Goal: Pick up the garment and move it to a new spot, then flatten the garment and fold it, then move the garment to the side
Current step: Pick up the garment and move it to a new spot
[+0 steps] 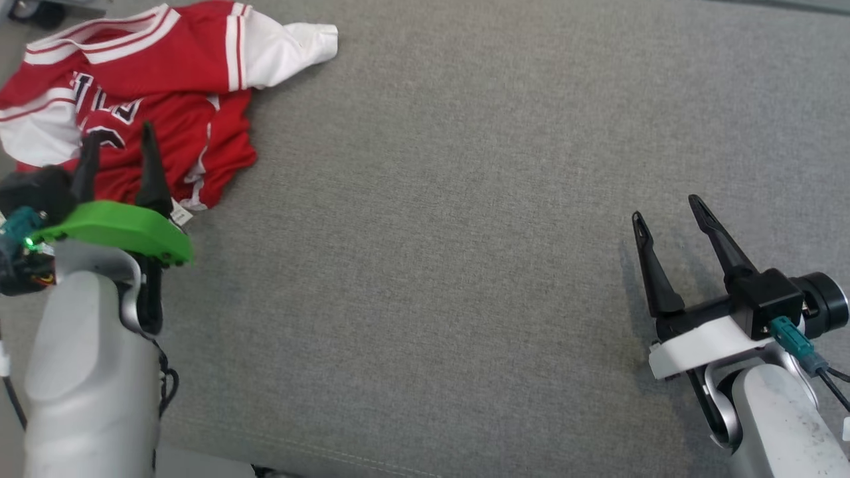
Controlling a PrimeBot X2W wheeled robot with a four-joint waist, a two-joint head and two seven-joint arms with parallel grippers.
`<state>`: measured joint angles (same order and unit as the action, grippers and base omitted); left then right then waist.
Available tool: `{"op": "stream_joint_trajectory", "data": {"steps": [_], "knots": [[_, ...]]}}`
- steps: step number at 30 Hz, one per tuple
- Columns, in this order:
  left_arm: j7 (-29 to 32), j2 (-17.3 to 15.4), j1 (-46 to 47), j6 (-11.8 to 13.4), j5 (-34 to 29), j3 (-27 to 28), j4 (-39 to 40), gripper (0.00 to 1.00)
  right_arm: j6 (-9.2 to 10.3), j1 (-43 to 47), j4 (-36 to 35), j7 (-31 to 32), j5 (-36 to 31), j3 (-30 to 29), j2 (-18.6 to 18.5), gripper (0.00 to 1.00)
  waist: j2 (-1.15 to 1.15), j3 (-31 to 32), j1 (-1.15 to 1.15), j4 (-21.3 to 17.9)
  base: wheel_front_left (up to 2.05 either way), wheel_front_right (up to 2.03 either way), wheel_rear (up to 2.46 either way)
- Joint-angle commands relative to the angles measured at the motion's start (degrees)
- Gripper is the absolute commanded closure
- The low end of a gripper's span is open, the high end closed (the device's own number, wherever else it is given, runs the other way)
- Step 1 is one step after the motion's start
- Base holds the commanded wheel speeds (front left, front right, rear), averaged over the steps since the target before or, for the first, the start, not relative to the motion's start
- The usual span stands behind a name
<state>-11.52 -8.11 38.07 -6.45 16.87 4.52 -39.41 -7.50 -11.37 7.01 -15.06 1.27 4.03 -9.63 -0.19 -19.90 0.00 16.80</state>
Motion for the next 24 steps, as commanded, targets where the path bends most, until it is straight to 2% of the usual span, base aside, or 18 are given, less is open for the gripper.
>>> {"op": "stream_joint_trajectory", "data": {"steps": [1, 7, 12, 13, 14, 15, 16, 17, 20, 24], "knots": [[0.43, -1.16, 2.29, 0.63, 0.01, 0.51, -2.04, 0.00, 0.02, -1.17, -0.26, -0.18, 0.16, 0.22, -0.10, 0.00, 0.19, -7.65, 0.00, -4.27, 0.00, 0.00, 0.00], [1.52, -5.04, 8.50, 2.28, 0.79, 2.18, -12.85, 0.00, 0.02, -1.72, -0.30, -0.18, 0.51, 1.44, 0.24, 0.00, 0.19, -8.77, 0.00, -6.80, 0.00, 0.00, 0.00], [1.25, -6.85, 10.30, 2.57, 1.63, 3.06, -18.91, 0.00, 0.02, -1.25, 0.00, -0.18, 0.68, 2.23, 0.47, 0.00, 0.19, -8.34, 0.00, -8.28, 0.00, 0.00, 0.00], [1.09, -7.01, 10.64, 2.28, 2.28, 3.47, -20.04, 0.12, 0.02, -1.15, 0.10, -0.18, 0.67, 2.49, 0.50, 0.00, 0.19, -8.23, 0.00, -8.64, 0.00, 0.00, 0.00], [0.86, -7.09, 10.95, 1.96, 2.71, 3.73, -21.19, 0.50, 0.02, -1.06, 0.17, -0.18, 0.73, 2.71, 0.49, 0.00, 0.19, -8.12, 0.00, -8.96, 0.00, 0.00, 0.00], [0.78, -7.32, 11.12, 1.71, 2.79, 3.63, -22.19, 0.62, 0.02, -0.98, 0.23, -0.18, 0.82, 2.83, 0.45, 0.00, 0.19, -8.03, 0.00, -9.24, 0.00, 0.00, 0.00], [0.58, -7.42, 11.25, 1.43, 2.77, 3.34, -23.21, 0.89, 0.02, -0.91, 0.26, -0.18, 0.90, 2.78, 0.39, 0.00, 0.19, -7.97, 0.00, -9.41, 0.00, 0.00, 0.00], [0.41, -7.40, 11.42, 1.25, 3.13, 3.42, -23.97, 1.00, 0.02, -0.84, 0.23, -0.18, 0.92, 2.60, 0.39, 0.00, 0.19, -7.89, 0.00, -9.51, 0.00, 0.00, 0.00], [-1.41, -7.99, 12.07, 0.77, 3.47, 3.66, -24.94, 1.00, 0.02, -0.64, 0.22, -0.18, 0.93, 2.23, 0.78, 0.00, 0.19, -7.36, 0.00, -9.87, 0.00, 0.00, 0.00], [-3.43, -8.06, 12.66, 0.30, 2.21, 2.64, -21.71, 1.00, 0.02, 0.45, 0.45, -0.18, 1.15, 1.13, 1.43, 0.00, 0.19, -5.76, 0.00, -9.67, 0.00, 0.00, 0.00]]}}
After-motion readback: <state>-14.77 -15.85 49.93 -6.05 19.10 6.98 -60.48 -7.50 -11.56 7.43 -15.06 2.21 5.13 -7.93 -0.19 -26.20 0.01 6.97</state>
